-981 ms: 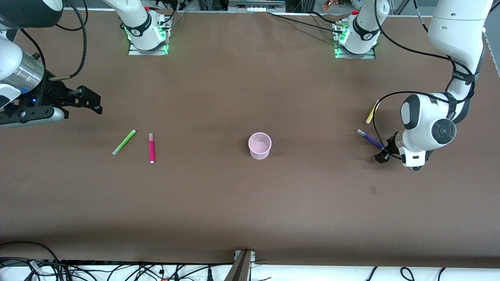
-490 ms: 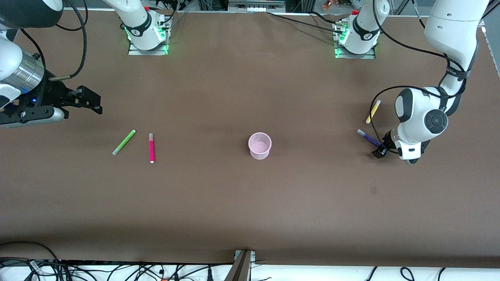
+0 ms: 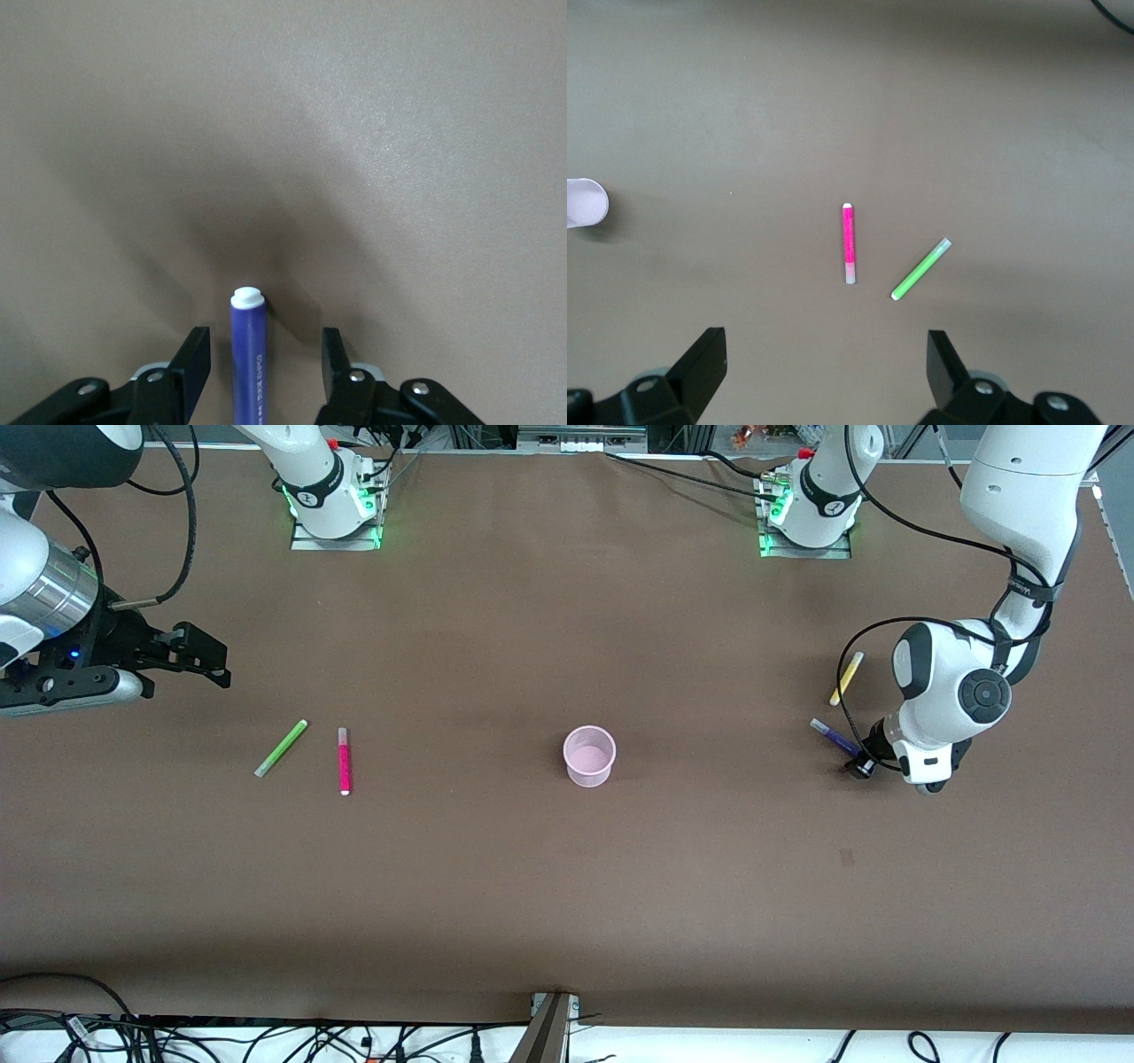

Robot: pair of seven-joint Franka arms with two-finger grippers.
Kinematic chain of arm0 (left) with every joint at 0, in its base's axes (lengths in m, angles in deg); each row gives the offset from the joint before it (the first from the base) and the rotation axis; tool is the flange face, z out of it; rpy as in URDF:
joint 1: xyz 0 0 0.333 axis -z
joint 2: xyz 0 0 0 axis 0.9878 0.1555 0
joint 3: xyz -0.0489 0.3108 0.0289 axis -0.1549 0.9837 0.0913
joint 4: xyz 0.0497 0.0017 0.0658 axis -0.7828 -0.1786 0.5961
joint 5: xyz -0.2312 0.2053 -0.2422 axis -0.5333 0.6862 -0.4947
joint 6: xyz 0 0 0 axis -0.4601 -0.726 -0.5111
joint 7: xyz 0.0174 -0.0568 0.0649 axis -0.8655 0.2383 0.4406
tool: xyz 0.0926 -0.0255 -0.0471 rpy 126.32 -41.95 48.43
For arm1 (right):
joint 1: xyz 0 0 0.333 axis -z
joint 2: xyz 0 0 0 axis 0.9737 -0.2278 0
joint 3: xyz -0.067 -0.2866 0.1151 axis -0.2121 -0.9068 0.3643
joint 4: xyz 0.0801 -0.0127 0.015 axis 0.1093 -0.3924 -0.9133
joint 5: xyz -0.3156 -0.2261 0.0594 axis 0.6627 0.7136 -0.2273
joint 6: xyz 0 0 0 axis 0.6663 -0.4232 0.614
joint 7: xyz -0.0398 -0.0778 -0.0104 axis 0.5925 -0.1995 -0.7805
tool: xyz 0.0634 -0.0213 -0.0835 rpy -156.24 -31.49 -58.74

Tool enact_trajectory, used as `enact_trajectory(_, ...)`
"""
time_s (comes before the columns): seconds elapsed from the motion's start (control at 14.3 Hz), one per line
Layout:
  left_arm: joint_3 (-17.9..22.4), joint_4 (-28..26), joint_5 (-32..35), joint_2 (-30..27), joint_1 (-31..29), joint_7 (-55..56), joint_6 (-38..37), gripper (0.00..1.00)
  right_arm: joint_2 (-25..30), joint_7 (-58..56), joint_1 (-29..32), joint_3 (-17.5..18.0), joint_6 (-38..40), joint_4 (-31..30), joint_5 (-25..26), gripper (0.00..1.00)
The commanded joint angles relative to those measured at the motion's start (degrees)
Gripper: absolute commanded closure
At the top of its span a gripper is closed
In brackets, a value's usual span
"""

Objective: Organize pens into pink holder with both arms
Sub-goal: 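Close the left gripper on the blue marker and lift it upright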

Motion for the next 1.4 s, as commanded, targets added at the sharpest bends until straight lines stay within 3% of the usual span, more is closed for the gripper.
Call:
enact_trajectory(0.0,0.08,-1.18,-0.35,-0.87,-0.06,0.15,1.09,0.56,0.04,-0.37,-0.16,0.08,-0.45,0.4,0.58,0.0)
enact_trajectory(0.28,0.08,-1.09,0.97,-0.25,-0.24,-0.03,1.09,0.68,0.04,-0.46,-0.16,0.08,-0.89,0.4,0.58,0.0)
enact_trajectory(0.49,0.08,-0.74,1.06,-0.34,-0.33,-0.47,1.0,1.0,0.04,-0.46,-0.16,0.08,-0.89,0.31,0.58,0.0)
enact_trajectory(0.77,-0.45,2.06,1.06,-3.67,0.28,-0.12,-1.71,1.0,-0.22,-0.37,-0.16,0.08,-0.98,0.4,0.58,0.0)
enact_trajectory(1.05,-1.68,9.18,1.06,-7.8,1.69,0.14,-9.01,1.0,-0.13,-0.46,-0.16,0.08,-0.98,0.4,0.58,0.0)
enact_trajectory(1.33,-3.79,12.09,1.15,-11.67,4.58,6.36,-9.64,1.0,-0.13,-0.37,-0.25,0.08,-0.89,0.31,0.58,0.0)
